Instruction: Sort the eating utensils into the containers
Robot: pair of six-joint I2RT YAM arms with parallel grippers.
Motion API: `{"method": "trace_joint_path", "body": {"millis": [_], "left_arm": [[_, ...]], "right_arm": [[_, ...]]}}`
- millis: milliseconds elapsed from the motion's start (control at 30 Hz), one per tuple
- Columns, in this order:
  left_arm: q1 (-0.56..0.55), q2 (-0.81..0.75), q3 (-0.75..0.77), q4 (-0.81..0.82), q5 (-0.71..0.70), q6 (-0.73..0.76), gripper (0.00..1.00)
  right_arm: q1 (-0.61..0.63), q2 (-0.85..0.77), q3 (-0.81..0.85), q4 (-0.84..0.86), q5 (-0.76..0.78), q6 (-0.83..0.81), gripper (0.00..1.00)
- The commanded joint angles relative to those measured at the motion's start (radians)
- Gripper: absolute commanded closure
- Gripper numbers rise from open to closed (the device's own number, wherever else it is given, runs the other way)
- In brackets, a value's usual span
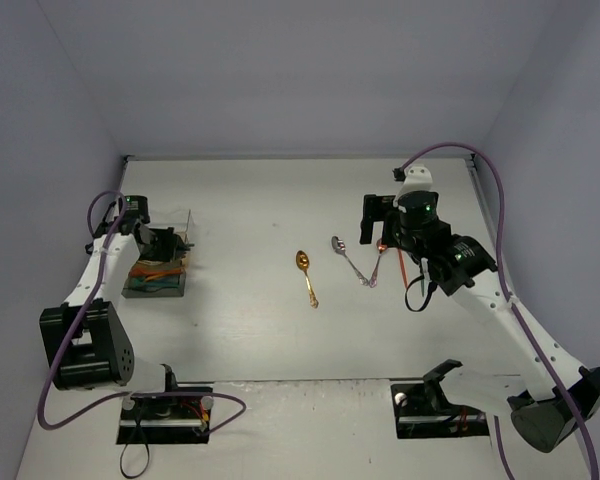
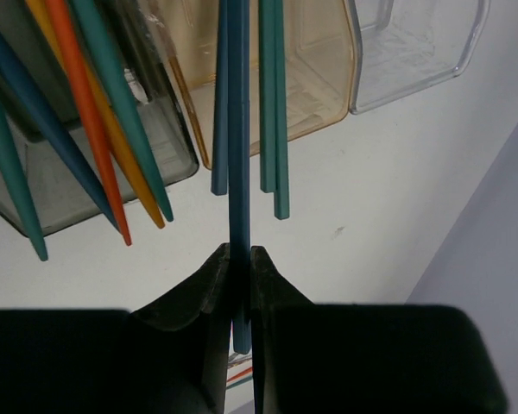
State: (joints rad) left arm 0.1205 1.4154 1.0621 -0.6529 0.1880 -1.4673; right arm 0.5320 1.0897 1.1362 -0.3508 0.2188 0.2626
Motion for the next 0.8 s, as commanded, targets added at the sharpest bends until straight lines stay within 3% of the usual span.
{"method": "trace_joint_path", "body": {"millis": [0,233,600,767], "left_arm": [[0.015,0.046,0.090,0.029,0.061,0.046,0.96],[0.052,0.121,0.149,0.026,0.119,0.077,0.94],[0.076,0.139,0.154,0.027,0.120,0.075,0.76],[0.077,0.103,0.148,0.025,0.109,0.083,0.55]], "right_arm": [[0.008,-0.021,-0.001,0.042,0.037,-0.010,0.00],[0.010,-0.028,-0.014,0.042,0.042,-0.011,0.00],[0.011,-0.031,-0.022,0.042,0.045,-0.016,0.00],[0.012,-0.030,-0.020,0.042,0.042,-0.016,0.00]]}}
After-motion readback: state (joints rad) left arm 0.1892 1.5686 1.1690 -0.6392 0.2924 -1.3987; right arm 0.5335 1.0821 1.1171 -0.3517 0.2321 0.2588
